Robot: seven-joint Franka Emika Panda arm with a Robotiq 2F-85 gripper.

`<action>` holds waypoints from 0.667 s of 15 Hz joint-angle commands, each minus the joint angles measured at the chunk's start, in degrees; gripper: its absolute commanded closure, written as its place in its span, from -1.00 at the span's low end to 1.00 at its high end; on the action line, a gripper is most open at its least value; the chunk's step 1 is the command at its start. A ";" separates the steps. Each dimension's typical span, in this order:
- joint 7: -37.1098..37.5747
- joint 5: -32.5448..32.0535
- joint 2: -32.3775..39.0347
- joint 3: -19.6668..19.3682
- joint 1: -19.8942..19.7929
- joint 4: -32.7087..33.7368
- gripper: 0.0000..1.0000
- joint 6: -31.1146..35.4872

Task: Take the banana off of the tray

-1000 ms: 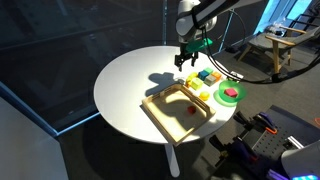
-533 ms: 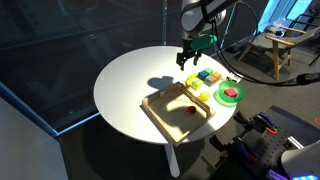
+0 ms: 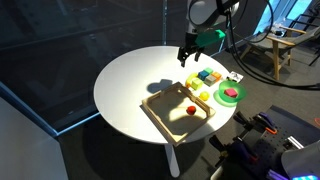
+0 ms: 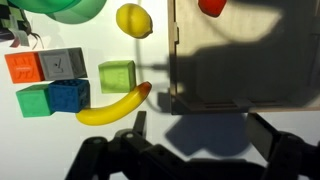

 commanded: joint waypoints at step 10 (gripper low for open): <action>0.21 -0.91 -14.04 2.53 -0.27 -10.52 -1.00 -2.33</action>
